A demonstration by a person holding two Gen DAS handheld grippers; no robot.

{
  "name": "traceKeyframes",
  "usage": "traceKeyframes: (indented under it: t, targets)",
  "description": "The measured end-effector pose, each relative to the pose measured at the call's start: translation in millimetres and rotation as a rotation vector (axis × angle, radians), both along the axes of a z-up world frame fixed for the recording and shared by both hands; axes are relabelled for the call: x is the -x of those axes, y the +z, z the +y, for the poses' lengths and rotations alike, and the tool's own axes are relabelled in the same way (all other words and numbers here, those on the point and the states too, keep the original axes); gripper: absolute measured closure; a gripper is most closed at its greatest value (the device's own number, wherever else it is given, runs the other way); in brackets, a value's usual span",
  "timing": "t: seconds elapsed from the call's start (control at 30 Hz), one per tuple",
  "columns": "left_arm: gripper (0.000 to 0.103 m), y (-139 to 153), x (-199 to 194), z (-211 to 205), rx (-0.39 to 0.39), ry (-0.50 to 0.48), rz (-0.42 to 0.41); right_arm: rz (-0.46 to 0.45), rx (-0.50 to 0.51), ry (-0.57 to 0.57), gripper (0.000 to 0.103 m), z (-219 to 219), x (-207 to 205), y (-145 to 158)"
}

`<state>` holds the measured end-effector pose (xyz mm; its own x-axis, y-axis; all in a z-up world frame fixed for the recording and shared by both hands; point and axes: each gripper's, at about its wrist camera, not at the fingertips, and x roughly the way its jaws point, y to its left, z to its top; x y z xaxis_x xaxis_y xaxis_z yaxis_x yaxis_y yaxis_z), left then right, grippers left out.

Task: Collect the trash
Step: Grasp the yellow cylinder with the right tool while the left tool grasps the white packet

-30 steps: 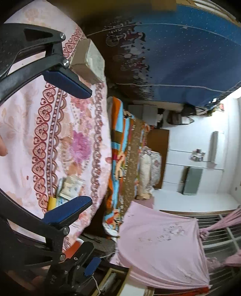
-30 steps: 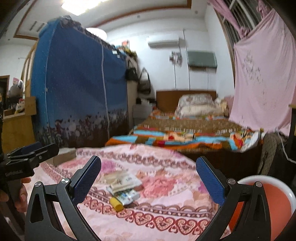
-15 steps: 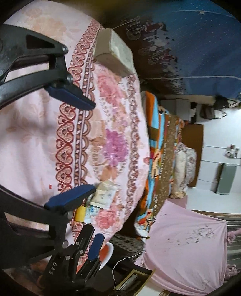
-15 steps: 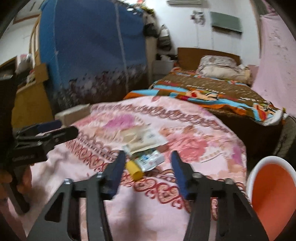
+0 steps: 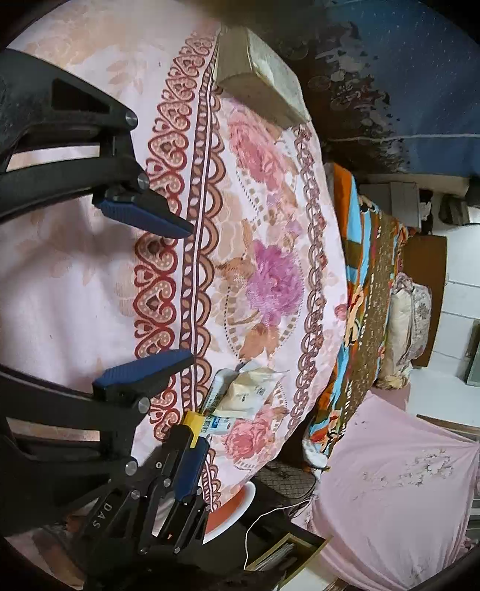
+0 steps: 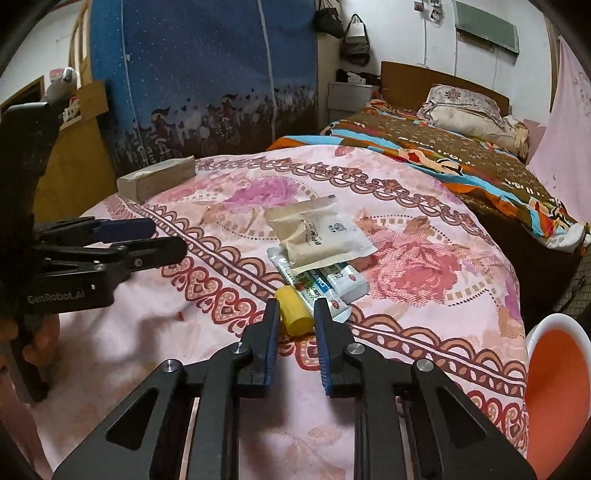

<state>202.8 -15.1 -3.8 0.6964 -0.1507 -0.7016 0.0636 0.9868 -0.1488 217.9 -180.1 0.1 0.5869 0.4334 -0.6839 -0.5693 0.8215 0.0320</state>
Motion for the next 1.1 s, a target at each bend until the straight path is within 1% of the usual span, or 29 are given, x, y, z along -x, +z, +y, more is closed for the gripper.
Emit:
traceKeyframes:
  t: [0.1,0.27,0.37,0.43,0.47,0.53,0.57,0.6,0.67,0.73,0.87,0.93,1.0,1.1]
  targets:
    - [0.057,-0.3,-4.3,-3.7,0.011,-0.030,0.009,-0.022,-0.030,-0.002,0.087,-5.0,3.9,4.1]
    - [0.056,-1.0,-16.7,-13.6,0.032,-0.083,0.029,-0.039,-0.120,-0.094,0.087,-30.0,0.5,12.0]
    - [0.056,0.0,-25.7,-23.5,0.033,-0.112,0.038,-0.029,-0.143,-0.158,0.087,-44.3,-5.5,12.9]
    - [0.055,2.0,-31.5,-32.2,0.022,-0.143,0.029,-0.013,-0.151,-0.185,0.087,-51.0,-9.9,11.8]
    - [0.052,3.4,-34.0,-36.8,0.018,-0.163,0.024,0.003,-0.159,-0.199,0.087,-54.8,-13.2,10.3]
    - [0.046,7.8,-39.9,-49.2,-0.004,-0.210,-0.005,0.041,-0.179,-0.215,0.087,-60.6,-19.6,6.5]
    - [0.042,9.3,-42.3,-53.9,-0.021,-0.222,-0.017,0.053,-0.188,-0.219,0.087,-62.8,-21.3,5.3]
    - [0.040,10.5,-45.9,-59.9,-0.048,-0.236,-0.025,0.061,-0.197,-0.223,0.087,-65.0,-22.5,4.2]
    - [0.040,10.6,-54.6,-71.8,-0.099,-0.271,-0.027,0.069,-0.216,-0.234,0.087,-68.8,-23.9,3.8]
    - [0.040,8.4,-60.9,-77.5,-0.127,-0.289,-0.018,0.069,-0.226,-0.245,0.087,-71.9,-24.0,3.9]
    - [0.042,0.8,-70.4,-83.2,-0.153,-0.309,0.017,0.068,-0.239,-0.260,0.087,-77.9,-24.8,3.9]
    - [0.048,-3.0,-72.8,-82.7,-0.152,-0.315,0.036,0.072,-0.248,-0.262,0.087,-79.7,-25.1,3.1]
    - [0.057,-4.8,-73.8,-81.7,-0.134,-0.323,0.047,0.077,-0.254,-0.259,0.087,-80.5,-25.4,2.8]
    - [0.064,-3.7,-73.3,-77.8,-0.104,-0.322,0.050,0.077,-0.253,-0.257,0.087,-80.0,-26.2,2.3]
